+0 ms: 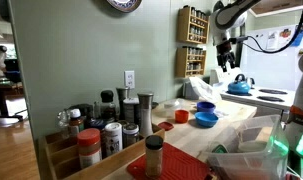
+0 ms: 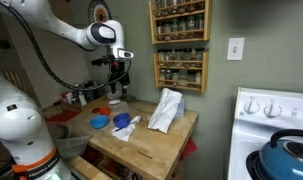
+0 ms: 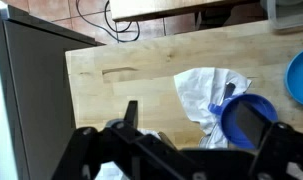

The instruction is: Pour some water from the blue bowl into the orange bowl then pour some water from the orange bowl into the blue cup

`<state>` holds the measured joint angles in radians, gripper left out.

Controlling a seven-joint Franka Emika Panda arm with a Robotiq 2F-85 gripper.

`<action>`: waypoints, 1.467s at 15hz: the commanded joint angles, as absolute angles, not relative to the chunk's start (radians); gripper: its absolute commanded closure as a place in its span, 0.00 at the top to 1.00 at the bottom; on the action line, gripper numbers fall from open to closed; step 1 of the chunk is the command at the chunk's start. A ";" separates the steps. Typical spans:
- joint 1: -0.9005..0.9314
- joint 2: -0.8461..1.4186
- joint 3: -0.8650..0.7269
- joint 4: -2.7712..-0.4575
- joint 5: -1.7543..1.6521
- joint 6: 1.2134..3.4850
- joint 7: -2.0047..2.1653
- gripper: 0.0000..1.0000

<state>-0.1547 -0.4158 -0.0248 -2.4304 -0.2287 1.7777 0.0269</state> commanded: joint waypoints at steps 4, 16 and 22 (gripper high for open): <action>-0.135 -0.416 -0.042 -2.429 -0.234 1.775 0.033 1.00; 0.056 -0.277 0.064 -2.489 -0.043 1.935 0.017 1.00; 0.065 -0.253 0.070 -2.493 -0.042 1.978 0.015 1.00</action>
